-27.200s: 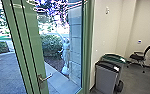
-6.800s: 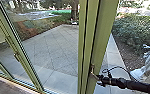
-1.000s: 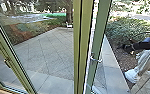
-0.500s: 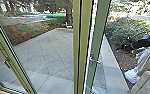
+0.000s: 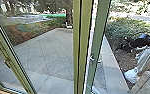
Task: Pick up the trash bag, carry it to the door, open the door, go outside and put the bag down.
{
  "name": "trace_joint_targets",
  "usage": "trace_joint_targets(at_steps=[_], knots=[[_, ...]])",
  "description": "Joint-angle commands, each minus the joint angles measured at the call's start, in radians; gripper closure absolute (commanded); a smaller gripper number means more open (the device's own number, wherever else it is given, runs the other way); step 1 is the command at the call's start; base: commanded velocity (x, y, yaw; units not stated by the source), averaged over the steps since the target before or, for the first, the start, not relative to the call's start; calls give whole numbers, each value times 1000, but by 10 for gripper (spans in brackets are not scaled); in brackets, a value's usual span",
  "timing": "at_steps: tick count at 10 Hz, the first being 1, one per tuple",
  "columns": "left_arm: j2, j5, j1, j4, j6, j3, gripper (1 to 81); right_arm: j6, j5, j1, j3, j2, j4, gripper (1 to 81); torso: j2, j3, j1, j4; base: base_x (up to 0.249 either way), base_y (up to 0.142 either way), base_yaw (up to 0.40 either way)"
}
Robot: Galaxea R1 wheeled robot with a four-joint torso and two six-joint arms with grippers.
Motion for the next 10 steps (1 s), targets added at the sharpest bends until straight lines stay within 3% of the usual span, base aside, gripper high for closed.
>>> trace_joint_targets(at_steps=[1, 6, 10], knots=[[-9, 67, -12, -3, -5, 7, 811, -104, 40, 235, -141, 16, -248, 10, 0, 0, 0, 0, 0, 0, 0], [-3, 65, -13, -5, -6, 5, 811, -158, 44, 251, -201, 42, -252, 10, 0, 0, 0, 0, 0, 0, 0], [0, 65, -10, -15, -6, 5, 811, -253, 64, 223, -324, 69, -257, 10, 0, 0, 0, 0, 0, 0, 0]])
